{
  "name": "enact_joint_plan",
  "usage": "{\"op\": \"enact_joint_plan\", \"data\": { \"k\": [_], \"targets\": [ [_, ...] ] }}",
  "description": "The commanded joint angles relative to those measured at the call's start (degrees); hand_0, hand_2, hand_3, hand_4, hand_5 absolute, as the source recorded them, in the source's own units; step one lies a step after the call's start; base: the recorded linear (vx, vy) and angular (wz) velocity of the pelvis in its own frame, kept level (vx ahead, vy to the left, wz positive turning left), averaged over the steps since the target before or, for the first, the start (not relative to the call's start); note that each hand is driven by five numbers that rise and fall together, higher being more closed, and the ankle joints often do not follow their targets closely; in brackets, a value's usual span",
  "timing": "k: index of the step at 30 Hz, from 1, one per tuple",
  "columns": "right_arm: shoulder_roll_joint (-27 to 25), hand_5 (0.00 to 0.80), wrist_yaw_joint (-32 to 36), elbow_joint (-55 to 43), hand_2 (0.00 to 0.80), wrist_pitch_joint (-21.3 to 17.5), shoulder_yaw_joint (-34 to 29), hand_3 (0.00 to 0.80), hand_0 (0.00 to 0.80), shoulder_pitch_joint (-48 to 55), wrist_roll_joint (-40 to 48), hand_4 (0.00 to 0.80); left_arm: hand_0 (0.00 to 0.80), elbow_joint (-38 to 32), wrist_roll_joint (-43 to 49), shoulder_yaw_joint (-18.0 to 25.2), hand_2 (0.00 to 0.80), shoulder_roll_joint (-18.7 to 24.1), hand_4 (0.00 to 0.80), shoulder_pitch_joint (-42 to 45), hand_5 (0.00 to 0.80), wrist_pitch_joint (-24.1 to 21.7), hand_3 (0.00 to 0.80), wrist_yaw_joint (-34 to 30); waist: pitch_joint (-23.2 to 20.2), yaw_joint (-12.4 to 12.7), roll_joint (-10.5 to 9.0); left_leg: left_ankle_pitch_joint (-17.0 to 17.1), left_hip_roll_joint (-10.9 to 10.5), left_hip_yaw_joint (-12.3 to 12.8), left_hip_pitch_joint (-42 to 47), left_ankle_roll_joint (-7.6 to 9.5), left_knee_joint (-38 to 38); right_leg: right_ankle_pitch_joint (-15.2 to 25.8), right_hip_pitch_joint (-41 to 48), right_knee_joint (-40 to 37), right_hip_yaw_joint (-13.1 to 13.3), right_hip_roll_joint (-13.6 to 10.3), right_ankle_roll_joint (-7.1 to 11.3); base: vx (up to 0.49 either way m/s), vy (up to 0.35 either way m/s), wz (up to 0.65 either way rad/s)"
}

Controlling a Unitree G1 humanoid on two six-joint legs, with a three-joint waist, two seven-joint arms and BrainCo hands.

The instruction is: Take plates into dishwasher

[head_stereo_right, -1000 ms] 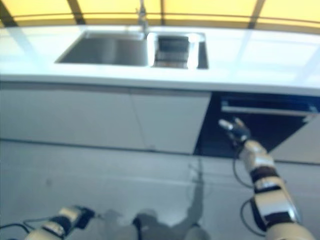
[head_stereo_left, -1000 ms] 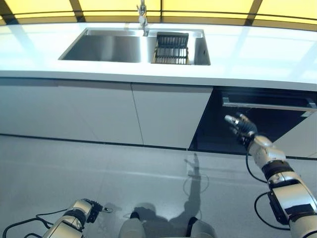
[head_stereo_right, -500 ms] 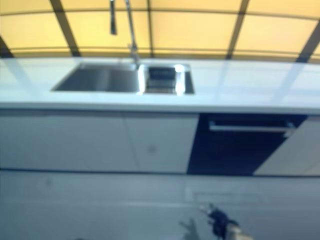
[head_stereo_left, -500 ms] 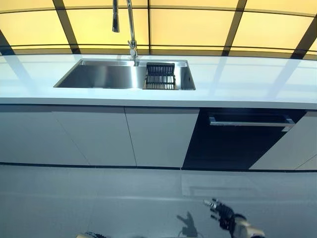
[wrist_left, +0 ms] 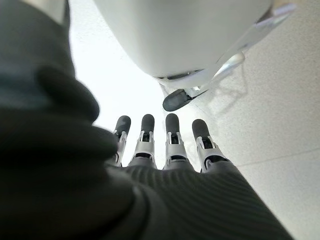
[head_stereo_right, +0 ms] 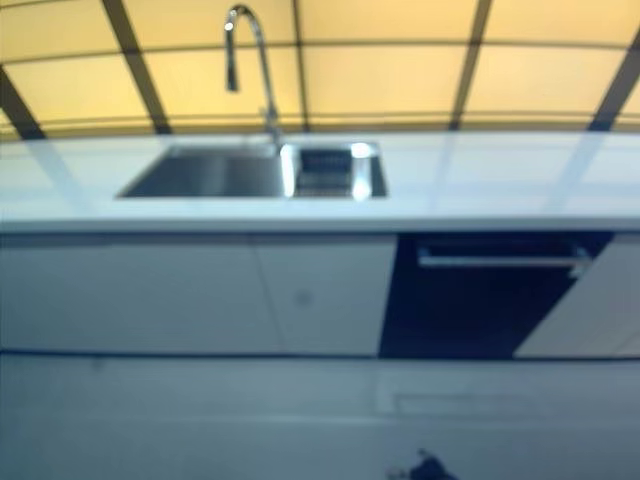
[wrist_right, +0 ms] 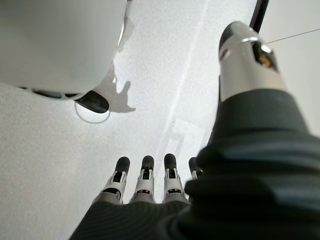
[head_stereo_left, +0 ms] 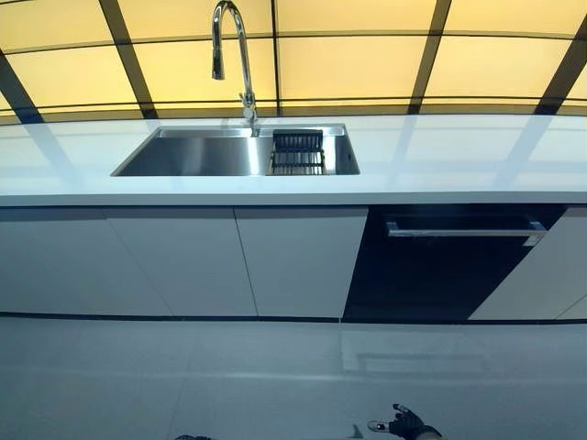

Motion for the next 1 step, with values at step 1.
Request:
{"op": "enact_joint_plan", "data": {
  "k": [1],
  "targets": [
    [0.45, 0.0, -2.4, 1.84, 0.0, -3.52, 1.21, 0.0, 0.0, -4.66, -2.29, 0.0, 0.0, 2.3, -2.51, -0.76, 0.0, -0.72, 0.0, -3.35, 0.0, -2.04, 0.0, 2.24, 3.34, -0.13, -1.75, -2.14, -2.07, 0.64, -0.04, 3.26, 0.09, -2.13, 0.39, 2.57, -0.31, -1.09, 0.6, 0.0, 0.0, 0.0]
  ]
}}
